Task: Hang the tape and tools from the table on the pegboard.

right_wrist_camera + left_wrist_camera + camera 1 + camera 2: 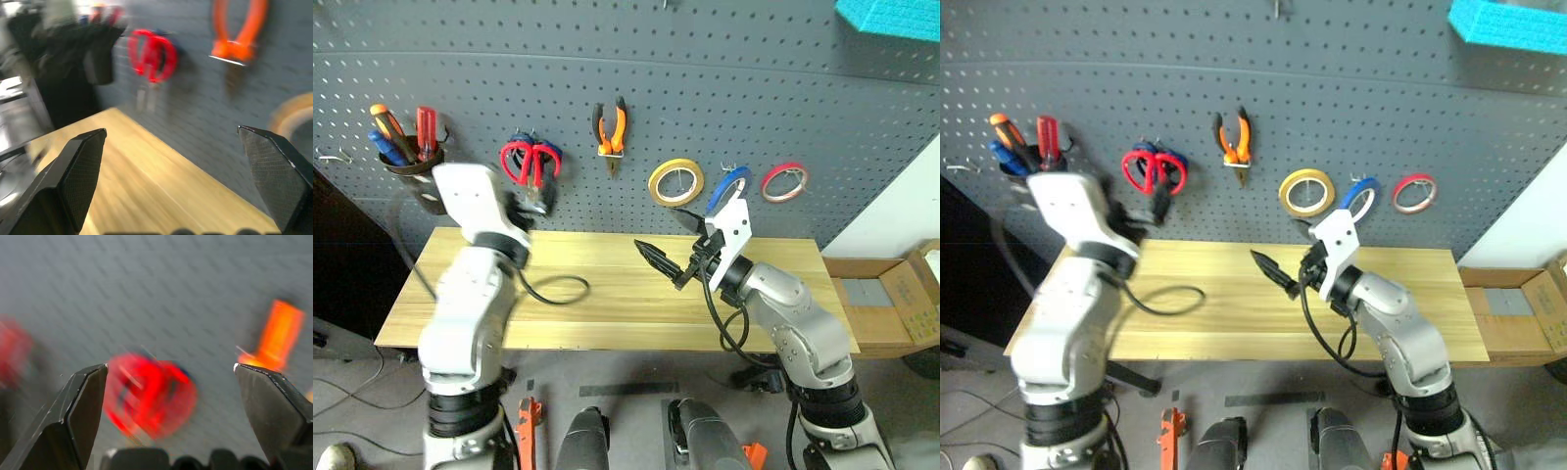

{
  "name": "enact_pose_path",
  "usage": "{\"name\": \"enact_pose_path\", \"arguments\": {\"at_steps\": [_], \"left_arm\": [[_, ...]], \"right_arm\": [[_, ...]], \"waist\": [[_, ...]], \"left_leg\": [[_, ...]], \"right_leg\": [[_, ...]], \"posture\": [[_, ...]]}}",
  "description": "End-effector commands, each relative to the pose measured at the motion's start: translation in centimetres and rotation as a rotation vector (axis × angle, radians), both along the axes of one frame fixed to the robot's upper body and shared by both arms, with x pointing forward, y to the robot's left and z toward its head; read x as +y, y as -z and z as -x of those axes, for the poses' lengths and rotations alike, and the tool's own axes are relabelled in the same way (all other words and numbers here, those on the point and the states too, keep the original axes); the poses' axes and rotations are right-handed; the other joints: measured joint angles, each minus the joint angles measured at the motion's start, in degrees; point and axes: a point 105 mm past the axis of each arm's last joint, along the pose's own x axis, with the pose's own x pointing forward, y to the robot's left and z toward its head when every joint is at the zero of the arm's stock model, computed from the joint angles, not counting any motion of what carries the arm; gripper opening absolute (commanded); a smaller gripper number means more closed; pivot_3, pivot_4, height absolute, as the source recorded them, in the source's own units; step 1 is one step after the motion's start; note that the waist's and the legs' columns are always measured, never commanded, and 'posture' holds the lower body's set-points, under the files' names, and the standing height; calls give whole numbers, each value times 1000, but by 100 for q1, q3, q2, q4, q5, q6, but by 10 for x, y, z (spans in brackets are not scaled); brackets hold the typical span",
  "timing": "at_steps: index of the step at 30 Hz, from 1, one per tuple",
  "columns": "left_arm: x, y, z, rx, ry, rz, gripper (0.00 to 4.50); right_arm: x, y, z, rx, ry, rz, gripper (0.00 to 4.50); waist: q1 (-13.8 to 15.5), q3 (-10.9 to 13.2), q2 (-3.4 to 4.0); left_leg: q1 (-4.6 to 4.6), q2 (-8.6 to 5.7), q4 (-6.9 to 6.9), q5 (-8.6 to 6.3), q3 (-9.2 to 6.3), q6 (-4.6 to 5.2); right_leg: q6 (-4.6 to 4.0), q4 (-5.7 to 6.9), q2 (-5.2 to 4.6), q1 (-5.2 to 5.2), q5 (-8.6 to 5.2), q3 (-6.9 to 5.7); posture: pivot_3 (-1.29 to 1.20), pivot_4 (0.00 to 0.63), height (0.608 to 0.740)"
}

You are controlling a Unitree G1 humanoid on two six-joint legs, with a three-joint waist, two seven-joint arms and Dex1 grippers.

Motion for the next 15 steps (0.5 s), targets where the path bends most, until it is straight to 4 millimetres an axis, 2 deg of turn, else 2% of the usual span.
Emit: {"name": "enact_pose_path", "arguments": {"at_steps": [1,3,4,6,8,12,15], "left_arm": [[-3,22,1,75,-5,34,4425],[-3,62,-1,212,11,96,4425],[2,77,-2,255,0,105,4425],[12,93,-3,290,-13,85,4425],[24,103,-5,325,-34,32,4425],[38,119,-7,381,-57,31,4425],[47,136,-3,438,-63,2,4425]], "right_arm": [[-9,9,-4,-38,79,61,4500],[-31,44,-17,22,221,136,4500],[-43,62,-21,47,293,185,4500],[-63,81,-26,100,412,200,4500],[-75,86,-29,127,492,178,4500],[-80,90,-30,153,529,165,4500],[-86,103,-29,197,563,177,4500]], "waist": [[-74,-134,-4],[-192,-293,39],[-254,-391,82],[-396,-517,109],[-535,-534,103],[-754,-608,104],[-846,-673,119]], "left_leg": [[20,3,-1,0,7,1],[101,13,-5,-3,11,0],[120,27,-14,-14,5,-11],[129,33,-26,-33,-3,-25],[115,23,-8,-38,7,-19],[113,20,-8,-37,21,-18],[126,21,-22,-35,11,-15]], "right_leg": [[-4,-6,2,21,1,1],[-38,-41,6,114,-18,-3],[-40,-102,17,149,-15,-13],[-31,-195,21,201,-8,-23],[-16,-201,6,201,0,-16],[8,-181,-7,191,15,-8],[7,-162,0,192,15,-11]], "posture": [[-97,33,740],[-126,14,740],[-134,7,740],[-139,1,740],[-151,0,740],[-170,0,740],[-177,0,740]]}}
